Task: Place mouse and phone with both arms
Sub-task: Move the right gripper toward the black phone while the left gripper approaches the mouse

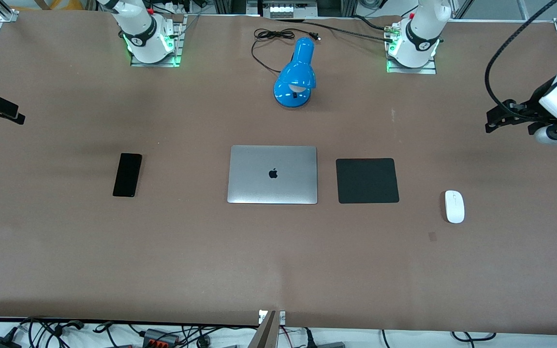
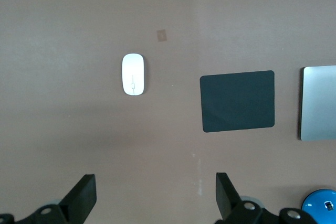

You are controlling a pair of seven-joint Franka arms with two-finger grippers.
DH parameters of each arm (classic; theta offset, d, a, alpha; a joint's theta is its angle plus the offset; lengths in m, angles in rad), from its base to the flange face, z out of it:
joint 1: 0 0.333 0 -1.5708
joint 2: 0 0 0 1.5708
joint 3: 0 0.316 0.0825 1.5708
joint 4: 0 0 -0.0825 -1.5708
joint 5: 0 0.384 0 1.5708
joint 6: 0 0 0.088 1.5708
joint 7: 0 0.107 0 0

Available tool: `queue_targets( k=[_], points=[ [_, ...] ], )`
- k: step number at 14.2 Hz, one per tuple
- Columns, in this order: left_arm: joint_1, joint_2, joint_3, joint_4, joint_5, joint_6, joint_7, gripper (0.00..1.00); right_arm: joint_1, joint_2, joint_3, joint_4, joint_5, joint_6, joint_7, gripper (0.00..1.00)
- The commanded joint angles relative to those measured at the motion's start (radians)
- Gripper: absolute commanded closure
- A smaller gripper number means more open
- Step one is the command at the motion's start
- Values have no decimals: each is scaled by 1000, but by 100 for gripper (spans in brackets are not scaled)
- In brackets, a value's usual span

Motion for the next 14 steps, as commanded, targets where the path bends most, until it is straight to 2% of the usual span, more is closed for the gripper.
queue_targets(
  k=[1,7,12,14],
  points=[
    [3,-9,-4,10,-16,-13,19,0,3,4,4,24,-20,-26,0,0],
    [2,-9,-5,11,-10,-13,7,0,0,20,3,24,-25,-30,-6,0],
    [13,34,-2,19,-19,-16,11,0,-6,108,0,15,-52,-124,-4,0],
    [28,63,13,19,-18,-16,11,0,-6,177,1,19,-60,-104,5,0]
  ],
)
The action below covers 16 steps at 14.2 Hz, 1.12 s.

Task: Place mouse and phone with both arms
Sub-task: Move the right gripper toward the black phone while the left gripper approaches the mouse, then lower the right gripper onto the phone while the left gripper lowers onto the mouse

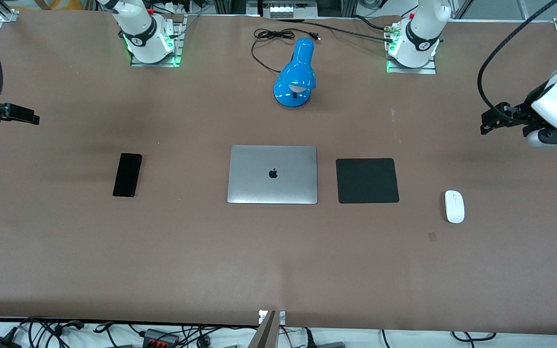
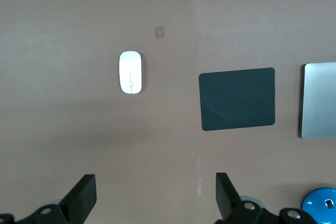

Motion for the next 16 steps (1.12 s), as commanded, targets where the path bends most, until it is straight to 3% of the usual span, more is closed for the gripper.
queue_targets(
  k=[1,3,5,9,12,14,16],
  points=[
    [43,84,13,21,-18,-13,18,0,0,102,4,22,-2,29,7,0],
    [65,161,13,24,-7,-7,23,0,29,150,9,6,7,84,18,0],
    [74,278,15,23,-3,72,23,0,42,205,11,-36,7,167,149,0],
    [82,391,15,-61,48,397,75,0,74,202,11,-256,7,428,271,0],
    [94,391,15,-265,50,748,148,0,79,202,12,-430,7,664,333,0],
    [124,415,15,-373,50,981,190,0,103,202,11,-492,7,748,353,0],
    [147,457,13,-404,50,1100,234,0,137,208,11,-512,7,786,355,0]
  ],
)
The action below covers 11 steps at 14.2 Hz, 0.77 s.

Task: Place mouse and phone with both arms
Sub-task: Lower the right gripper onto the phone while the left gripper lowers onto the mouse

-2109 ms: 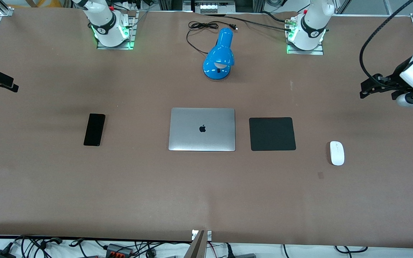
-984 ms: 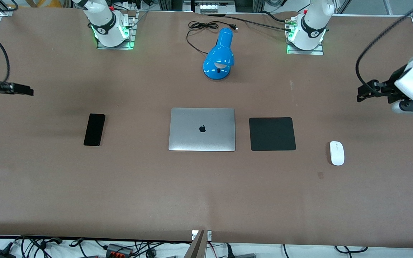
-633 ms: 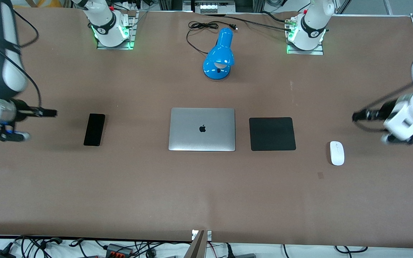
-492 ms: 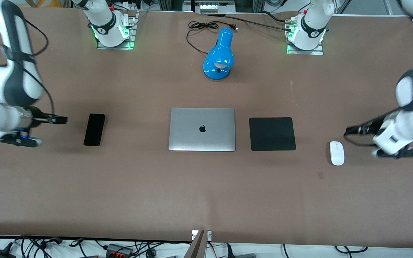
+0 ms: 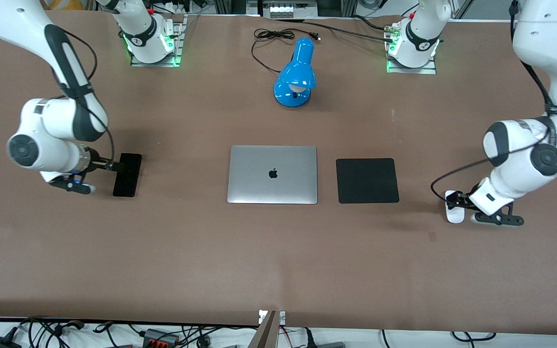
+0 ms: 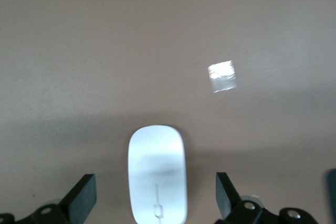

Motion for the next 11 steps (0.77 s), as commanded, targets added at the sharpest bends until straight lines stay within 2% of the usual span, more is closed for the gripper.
queue_targets(
  k=[1,3,7,11],
  points=[
    [27,18,-4,-49,11,110,60,0,38,-27,-1,-47,4,50,26,0],
    [27,32,-5,-50,10,129,60,0,38,-10,-1,-51,4,76,26,0],
    [25,64,-13,-50,11,183,61,0,40,25,-1,-140,-8,286,-29,0],
    [27,76,-14,-52,11,185,63,0,40,36,-1,-140,-8,301,-63,0]
  ],
)
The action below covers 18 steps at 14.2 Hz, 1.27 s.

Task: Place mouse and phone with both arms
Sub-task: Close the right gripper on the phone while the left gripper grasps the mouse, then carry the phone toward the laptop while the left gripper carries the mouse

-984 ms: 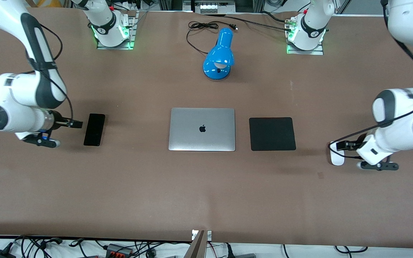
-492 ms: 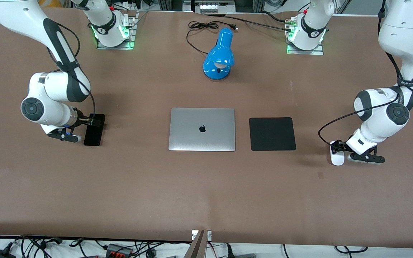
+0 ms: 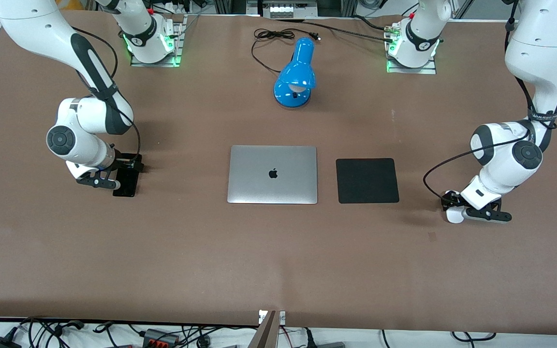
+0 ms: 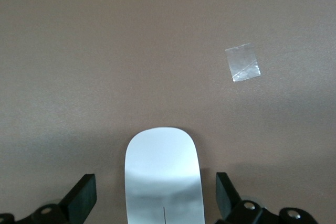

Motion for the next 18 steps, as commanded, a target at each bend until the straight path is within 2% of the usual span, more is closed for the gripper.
queue_targets(
  k=[1,5,6,7,8,9,12,14,17,18],
  points=[
    [4,12,-3,-7,11,20,21,0,1,-7,-2,-12,-7,28,-23,0],
    [4,13,-5,-18,10,16,18,27,-3,2,-2,-31,-7,77,-55,1],
    [4,13,-3,-26,10,14,14,36,0,2,-2,-31,-7,77,-55,26],
    [4,13,-3,-29,10,14,12,43,1,-1,-2,-31,-5,74,-54,44],
    [4,13,-5,-29,10,14,13,54,4,-4,-2,-26,-7,71,-52,57],
    [4,10,-5,-27,10,14,13,59,9,-6,3,-24,-7,71,-49,66],
    [3,-17,-7,-15,10,6,6,62,107,-7,34,26,0,65,-23,71],
    [-11,-56,-10,17,10,-59,4,61,186,3,35,90,3,-9,-11,71],
    [-34,-70,-37,133,8,-310,-3,61,305,25,35,121,12,-41,12,71],
    [-35,-71,-66,175,-4,-425,-13,61,325,37,35,126,30,-40,55,71]
  ],
)
